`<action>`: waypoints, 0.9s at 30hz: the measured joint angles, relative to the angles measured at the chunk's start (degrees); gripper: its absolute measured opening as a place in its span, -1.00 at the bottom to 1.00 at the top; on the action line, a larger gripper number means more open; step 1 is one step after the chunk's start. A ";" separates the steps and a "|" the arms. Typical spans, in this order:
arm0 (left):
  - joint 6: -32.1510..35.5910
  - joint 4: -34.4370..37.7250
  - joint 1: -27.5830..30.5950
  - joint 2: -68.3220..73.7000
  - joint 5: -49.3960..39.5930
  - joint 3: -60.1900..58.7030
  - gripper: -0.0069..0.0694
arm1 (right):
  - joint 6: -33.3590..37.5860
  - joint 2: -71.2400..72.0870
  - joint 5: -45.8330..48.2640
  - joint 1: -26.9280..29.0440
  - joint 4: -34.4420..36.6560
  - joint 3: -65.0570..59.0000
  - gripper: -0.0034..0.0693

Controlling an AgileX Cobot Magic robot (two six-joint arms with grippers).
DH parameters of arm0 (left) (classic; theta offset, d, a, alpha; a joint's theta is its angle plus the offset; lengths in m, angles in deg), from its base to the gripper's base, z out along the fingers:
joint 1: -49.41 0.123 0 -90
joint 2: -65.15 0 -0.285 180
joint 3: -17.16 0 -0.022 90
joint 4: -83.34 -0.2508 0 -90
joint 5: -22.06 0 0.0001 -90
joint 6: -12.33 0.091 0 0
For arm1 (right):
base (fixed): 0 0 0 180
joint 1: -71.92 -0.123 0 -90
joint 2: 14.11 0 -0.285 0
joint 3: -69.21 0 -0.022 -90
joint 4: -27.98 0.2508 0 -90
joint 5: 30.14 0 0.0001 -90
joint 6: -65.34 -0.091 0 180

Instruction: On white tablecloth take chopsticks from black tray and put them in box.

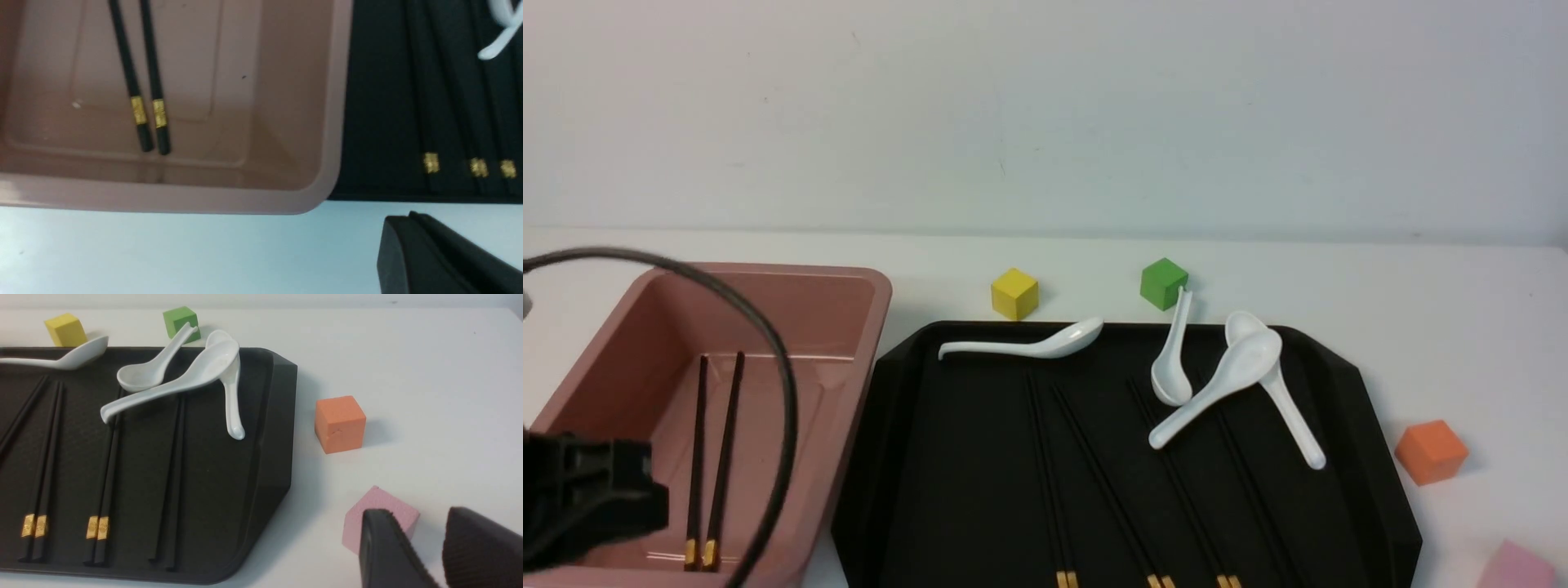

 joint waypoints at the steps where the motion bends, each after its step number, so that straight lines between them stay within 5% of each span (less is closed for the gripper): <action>1: 0.91 1.39 0.00 -2.41 1.64 -2.48 -0.85 | 0.00 0.00 0.00 0.00 0.00 0.00 -0.25; 7: 3.22 6.77 0.00 -15.85 8.27 -11.48 -0.85 | 0.00 0.00 0.00 0.00 0.00 0.00 -0.25; 20: 9.22 0.26 0.00 -23.40 15.00 -13.75 -0.85 | 0.00 0.00 0.00 0.00 0.00 0.00 -0.25; 27: 2.33 -5.36 -3.07 -28.34 21.87 -19.87 -0.85 | 0.00 0.00 0.00 0.00 0.00 0.00 -0.25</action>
